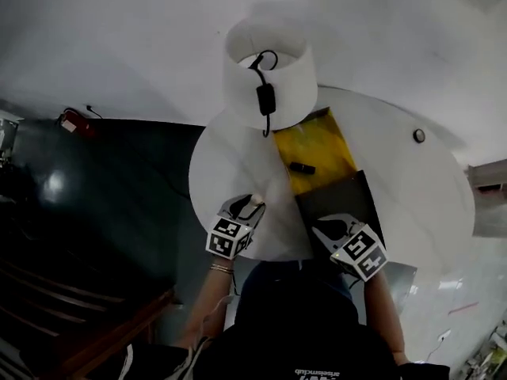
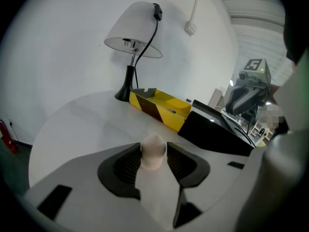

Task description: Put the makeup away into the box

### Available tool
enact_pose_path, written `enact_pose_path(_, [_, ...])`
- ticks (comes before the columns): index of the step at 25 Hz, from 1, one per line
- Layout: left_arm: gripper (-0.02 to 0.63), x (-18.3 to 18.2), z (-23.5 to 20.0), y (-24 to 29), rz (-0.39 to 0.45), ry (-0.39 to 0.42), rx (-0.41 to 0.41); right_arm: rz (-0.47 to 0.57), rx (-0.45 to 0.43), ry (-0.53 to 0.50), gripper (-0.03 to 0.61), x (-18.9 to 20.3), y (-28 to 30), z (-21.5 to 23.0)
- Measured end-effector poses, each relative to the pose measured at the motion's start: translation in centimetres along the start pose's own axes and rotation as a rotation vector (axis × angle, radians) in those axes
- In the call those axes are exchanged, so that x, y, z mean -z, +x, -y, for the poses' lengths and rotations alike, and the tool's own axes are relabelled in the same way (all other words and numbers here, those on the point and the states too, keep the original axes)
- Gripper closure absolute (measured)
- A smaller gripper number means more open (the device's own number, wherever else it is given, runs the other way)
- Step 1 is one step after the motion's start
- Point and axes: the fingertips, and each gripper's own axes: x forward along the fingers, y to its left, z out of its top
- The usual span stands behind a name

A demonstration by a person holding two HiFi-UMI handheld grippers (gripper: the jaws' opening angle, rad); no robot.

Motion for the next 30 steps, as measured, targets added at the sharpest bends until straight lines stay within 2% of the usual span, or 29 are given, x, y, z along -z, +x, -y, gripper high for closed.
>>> enact_pose_path(1, [0.446,-0.1,-0.1,0.0,0.003,-0.005,-0.007,-0.001,-0.005,-0.001,0.534,0.0,0.0,0.0])
enact_pose_path(6, [0.463,-0.2,-0.2,-0.5,0.030,-0.013,-0.029,0.004,-0.010,-0.014,0.535,-0.6,0.1,0.1])
enact_pose_path(12, [0.465,-2.3,0.3,-1.8,0.139,0.020,-0.064,0.029,-0.011,-0.011,0.537,-0.7,-0.8,0.4])
enact_pose_path(17, [0.469,-3.7,1.4,-2.2,0.121,0.007,-0.052,0.059,-0.008,0.005,0.537,-0.2,-2.3,1.0])
enact_pose_path(30, [0.471,-11.0,6.2,0.0,0.160,0.145,0.013,0.105,0.004,0.036,0.538,1.5,-5.7,2.6])
